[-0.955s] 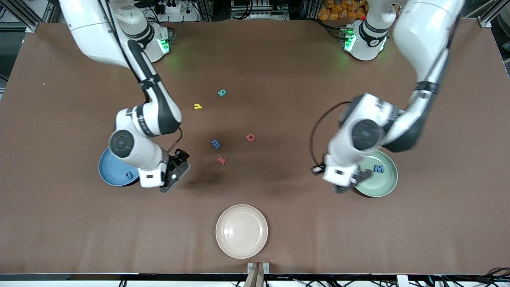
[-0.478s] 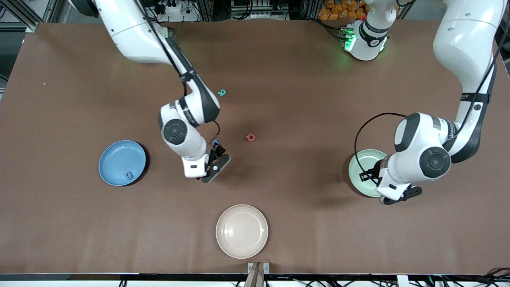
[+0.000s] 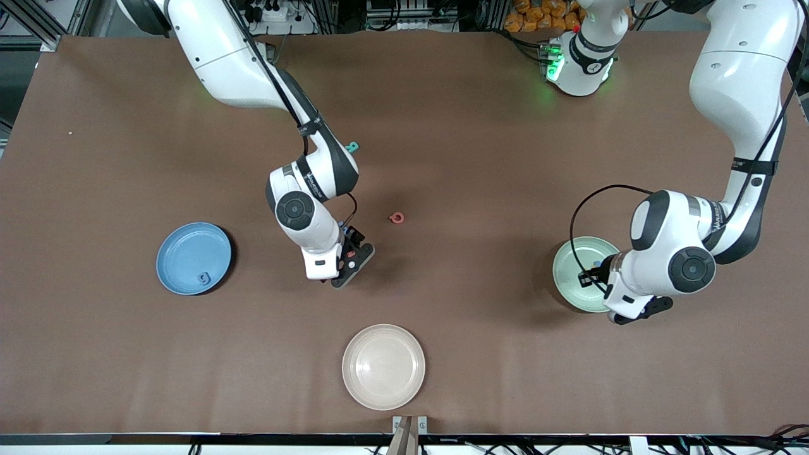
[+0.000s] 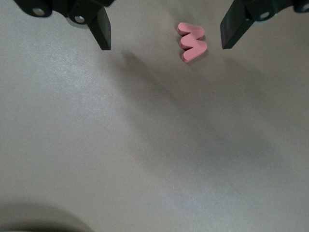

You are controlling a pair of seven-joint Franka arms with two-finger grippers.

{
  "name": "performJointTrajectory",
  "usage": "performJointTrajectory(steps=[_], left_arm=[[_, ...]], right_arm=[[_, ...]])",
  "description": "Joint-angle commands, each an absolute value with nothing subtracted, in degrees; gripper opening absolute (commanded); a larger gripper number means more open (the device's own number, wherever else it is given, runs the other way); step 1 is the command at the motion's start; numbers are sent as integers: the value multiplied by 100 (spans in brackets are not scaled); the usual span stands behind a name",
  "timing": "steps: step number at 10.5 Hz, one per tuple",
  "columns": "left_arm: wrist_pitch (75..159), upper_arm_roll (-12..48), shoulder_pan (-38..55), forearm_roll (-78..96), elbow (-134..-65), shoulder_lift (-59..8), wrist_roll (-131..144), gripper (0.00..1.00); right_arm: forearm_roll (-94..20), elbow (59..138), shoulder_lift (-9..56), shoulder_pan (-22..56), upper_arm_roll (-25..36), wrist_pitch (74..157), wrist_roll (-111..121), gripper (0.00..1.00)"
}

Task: Sort upper and lower case letters into plates
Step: 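Place the H in the green plate while the right gripper lowers onto the pink w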

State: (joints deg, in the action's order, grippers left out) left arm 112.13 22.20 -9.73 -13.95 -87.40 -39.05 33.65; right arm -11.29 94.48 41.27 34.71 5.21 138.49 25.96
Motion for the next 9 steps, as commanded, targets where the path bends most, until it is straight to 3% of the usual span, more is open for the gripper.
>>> performJointTrajectory(steps=[1,9], left_arm=[[11171,2153,-914,-1521,-8789,-3788,3296,100],[11180,1890,-176,-1512,-8692,-3560,3322,100]], right_arm=[[-1081,9475,4183,3524,510,13878,2716,100],[-712,9545,4359,3657,510,14115,2698,100]])
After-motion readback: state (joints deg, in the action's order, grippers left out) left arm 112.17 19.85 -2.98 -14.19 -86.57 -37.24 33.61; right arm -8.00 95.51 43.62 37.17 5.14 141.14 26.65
